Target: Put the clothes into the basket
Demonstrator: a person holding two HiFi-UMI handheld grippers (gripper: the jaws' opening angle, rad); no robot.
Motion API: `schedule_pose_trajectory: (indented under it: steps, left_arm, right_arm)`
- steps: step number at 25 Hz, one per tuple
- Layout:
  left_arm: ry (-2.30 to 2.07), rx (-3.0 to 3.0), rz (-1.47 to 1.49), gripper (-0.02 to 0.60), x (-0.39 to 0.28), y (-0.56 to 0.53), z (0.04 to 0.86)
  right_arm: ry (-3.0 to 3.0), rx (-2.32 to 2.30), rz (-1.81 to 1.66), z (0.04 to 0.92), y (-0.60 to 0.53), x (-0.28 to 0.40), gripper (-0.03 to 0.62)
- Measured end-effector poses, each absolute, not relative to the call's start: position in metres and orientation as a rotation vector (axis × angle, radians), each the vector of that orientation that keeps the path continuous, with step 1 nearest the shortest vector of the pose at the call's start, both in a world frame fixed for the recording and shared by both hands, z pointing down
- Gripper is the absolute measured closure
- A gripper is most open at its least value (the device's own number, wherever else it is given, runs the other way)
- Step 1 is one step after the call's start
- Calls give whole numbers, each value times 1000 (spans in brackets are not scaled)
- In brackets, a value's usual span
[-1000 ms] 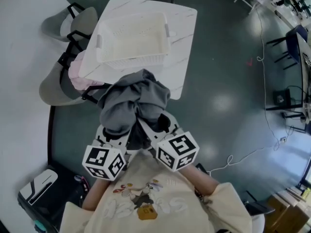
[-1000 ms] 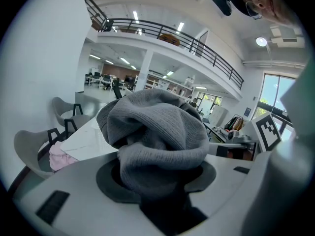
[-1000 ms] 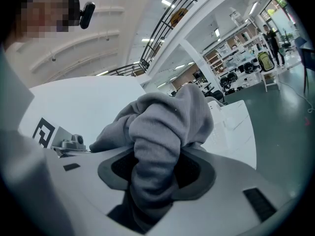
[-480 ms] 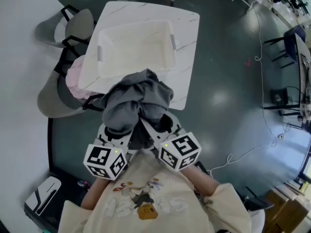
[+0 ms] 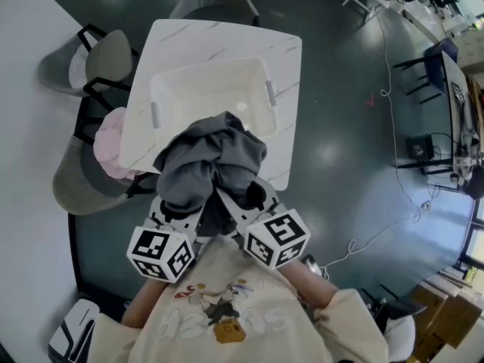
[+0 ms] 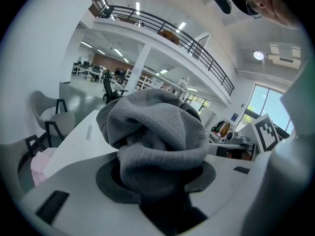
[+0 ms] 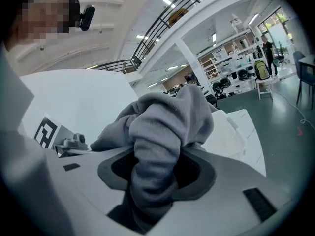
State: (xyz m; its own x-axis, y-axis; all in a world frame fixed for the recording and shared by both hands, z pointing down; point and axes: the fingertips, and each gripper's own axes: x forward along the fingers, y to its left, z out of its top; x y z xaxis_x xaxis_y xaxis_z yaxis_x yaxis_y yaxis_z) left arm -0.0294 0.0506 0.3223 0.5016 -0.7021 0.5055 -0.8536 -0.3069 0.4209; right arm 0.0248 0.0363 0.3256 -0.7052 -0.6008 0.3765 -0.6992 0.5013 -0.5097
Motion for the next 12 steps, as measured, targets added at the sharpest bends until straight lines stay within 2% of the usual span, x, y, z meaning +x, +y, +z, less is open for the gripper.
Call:
schedule_pose_trajectory:
  steps: [12]
  left_arm:
    - [-1191,2138,270,382,-72,-11,315]
  right_arm:
    - [-2570,1190,967,318,-23,-17,405]
